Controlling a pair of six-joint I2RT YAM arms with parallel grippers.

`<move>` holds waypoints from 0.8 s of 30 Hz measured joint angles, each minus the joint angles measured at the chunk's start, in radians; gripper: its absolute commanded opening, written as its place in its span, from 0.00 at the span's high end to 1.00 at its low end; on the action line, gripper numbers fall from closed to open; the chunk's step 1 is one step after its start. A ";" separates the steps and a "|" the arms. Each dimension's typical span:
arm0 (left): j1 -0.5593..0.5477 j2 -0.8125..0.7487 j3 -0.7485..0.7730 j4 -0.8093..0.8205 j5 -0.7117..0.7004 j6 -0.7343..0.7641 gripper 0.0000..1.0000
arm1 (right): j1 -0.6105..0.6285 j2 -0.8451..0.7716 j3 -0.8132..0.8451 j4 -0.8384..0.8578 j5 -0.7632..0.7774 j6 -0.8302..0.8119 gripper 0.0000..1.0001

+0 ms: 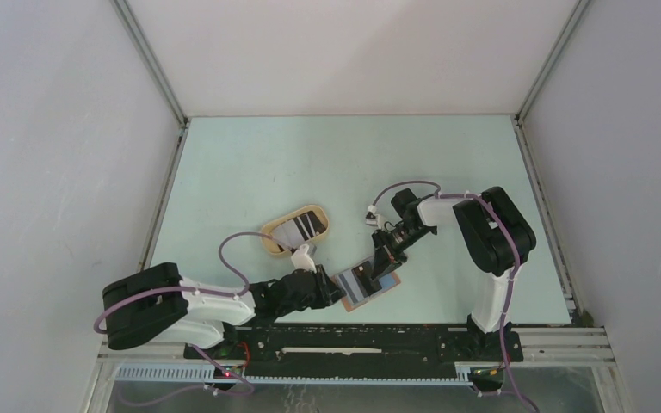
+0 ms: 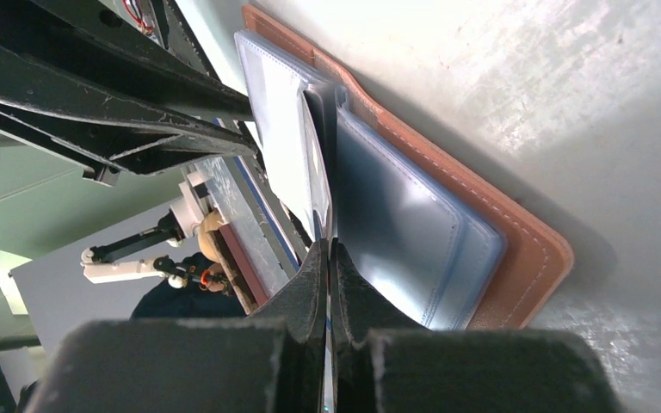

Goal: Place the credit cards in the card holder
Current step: Insert the credit card into the card holder.

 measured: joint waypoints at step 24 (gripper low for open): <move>0.000 0.101 0.014 0.101 -0.005 -0.056 0.80 | 0.011 0.036 0.023 -0.018 -0.008 0.000 0.97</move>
